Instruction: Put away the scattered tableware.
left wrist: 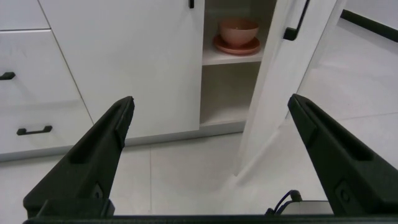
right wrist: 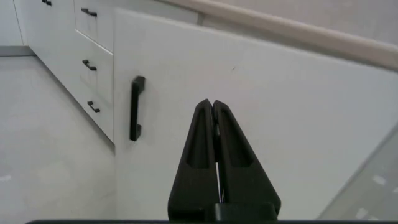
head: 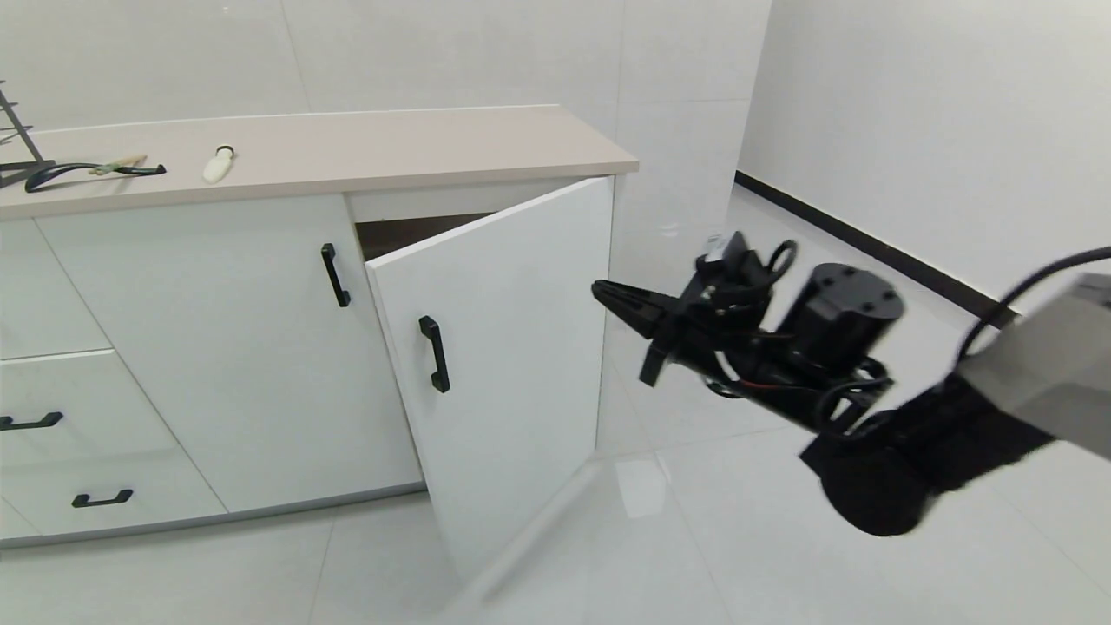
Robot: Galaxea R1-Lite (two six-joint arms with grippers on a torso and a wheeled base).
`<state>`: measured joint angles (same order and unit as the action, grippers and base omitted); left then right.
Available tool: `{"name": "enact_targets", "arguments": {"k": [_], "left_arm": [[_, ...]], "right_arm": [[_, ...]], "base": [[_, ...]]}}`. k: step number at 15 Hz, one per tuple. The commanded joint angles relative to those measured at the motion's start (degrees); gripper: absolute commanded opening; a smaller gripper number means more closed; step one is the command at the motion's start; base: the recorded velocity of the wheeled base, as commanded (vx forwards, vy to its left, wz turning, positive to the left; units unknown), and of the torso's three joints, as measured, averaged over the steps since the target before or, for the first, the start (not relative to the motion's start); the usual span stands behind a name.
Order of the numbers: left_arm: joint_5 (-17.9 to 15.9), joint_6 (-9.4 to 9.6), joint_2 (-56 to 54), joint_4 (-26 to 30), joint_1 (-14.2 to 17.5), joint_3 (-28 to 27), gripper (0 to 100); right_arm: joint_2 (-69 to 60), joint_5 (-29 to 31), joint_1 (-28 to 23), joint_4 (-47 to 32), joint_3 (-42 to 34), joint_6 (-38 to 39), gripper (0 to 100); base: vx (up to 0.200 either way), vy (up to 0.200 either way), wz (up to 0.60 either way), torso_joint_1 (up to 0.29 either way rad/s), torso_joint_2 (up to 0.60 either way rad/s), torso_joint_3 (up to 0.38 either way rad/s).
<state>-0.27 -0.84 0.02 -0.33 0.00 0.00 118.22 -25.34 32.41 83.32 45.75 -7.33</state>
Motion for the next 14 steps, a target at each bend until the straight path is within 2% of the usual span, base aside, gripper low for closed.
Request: {"name": "enact_targets", "arguments": {"k": [1, 3, 4, 7, 8, 9, 11, 14], "left_arm": [[-0.1, 0.05, 0.0, 0.0, 0.0, 0.0, 100], [0.0, 0.05, 0.0, 0.0, 0.0, 0.0, 100], [0.0, -0.04, 0.0, 0.0, 0.0, 0.0, 100], [0.0, -0.04, 0.0, 0.0, 0.0, 0.0, 100], [0.0, 0.05, 0.0, 0.0, 0.0, 0.0, 100], [0.0, -0.04, 0.0, 0.0, 0.0, 0.0, 100], [0.0, -0.04, 0.0, 0.0, 0.0, 0.0, 100], [0.0, 0.05, 0.0, 0.0, 0.0, 0.0, 100]], "right_arm": [[-37.4, -0.1, -8.3, 0.7, -30.9, 0.0, 0], [-54.2, -0.5, -15.7, -1.1, -43.3, 0.0, 0], [-61.2, -0.5, -18.1, -3.9, -45.8, -0.2, 0], [-80.2, 0.2, -25.1, -18.5, -45.0, -0.2, 0], [-87.6, 0.9, -27.8, -25.6, -44.4, -0.1, 0], [-88.7, 1.1, -28.0, -26.5, -44.3, 0.0, 0], [-105.5, 2.0, -32.6, -46.4, -42.9, 0.1, 0], [-116.4, 2.4, -32.9, -56.4, -45.0, 0.0, 0]], "base": [[0.000, 0.000, 0.00, 0.000, 0.00, 0.000], [0.000, 0.000, 0.00, 0.000, 0.00, 0.000], [0.000, 0.000, 0.00, 0.000, 0.00, 0.000], [0.000, 0.000, 0.00, 0.000, 0.00, 0.000], [0.000, 0.000, 0.00, 0.000, 0.00, 0.000], [0.000, 0.000, 0.00, 0.000, 0.00, 0.000], [0.000, 0.000, 0.00, 0.000, 0.00, 0.000], [0.000, 0.000, 0.00, 0.000, 0.00, 0.000]]}}
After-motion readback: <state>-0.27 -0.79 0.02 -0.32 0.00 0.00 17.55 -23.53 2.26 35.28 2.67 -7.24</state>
